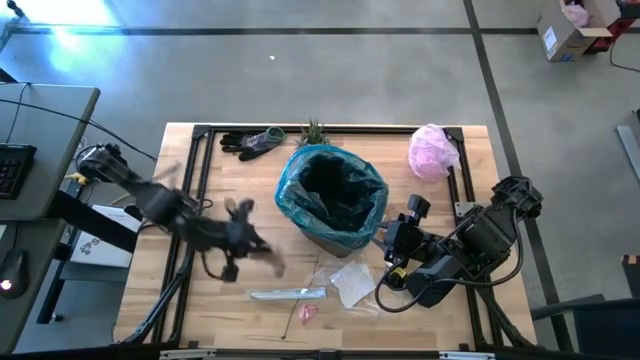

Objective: Place trash/remove bag and relplace
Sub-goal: Put the brown napkin into the trash bin, then put the white plastic into the trash bin

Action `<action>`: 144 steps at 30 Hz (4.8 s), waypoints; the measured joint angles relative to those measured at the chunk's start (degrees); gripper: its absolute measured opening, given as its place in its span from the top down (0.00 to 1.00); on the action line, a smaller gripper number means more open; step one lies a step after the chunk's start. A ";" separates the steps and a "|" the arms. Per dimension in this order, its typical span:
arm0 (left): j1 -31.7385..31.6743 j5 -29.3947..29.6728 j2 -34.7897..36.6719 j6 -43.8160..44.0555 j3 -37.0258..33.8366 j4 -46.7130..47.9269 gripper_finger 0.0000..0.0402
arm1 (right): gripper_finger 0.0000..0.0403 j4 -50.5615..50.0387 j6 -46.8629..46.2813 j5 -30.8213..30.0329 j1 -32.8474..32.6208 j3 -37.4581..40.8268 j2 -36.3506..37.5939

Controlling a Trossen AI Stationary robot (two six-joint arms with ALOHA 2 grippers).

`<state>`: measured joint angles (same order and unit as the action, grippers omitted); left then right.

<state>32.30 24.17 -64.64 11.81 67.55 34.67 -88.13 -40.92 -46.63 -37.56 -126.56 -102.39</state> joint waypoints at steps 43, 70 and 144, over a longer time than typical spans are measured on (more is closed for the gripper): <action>-36.52 -22.03 -23.05 -29.86 27.41 2.54 0.48 | 0.69 0.12 -5.77 -5.51 -4.98 0.02 0.00; -1.27 -12.33 -9.21 3.47 0.93 12.56 0.49 | 0.69 -1.99 -12.95 -0.23 -10.82 0.04 -14.95; 7.68 2.51 -21.40 10.93 -20.19 -22.55 1.00 | 0.69 -1.86 -11.38 -7.12 -7.58 0.00 -17.33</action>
<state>39.99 26.68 -86.04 22.74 47.36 12.11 -90.00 -52.30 -53.75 -45.15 -126.56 -119.72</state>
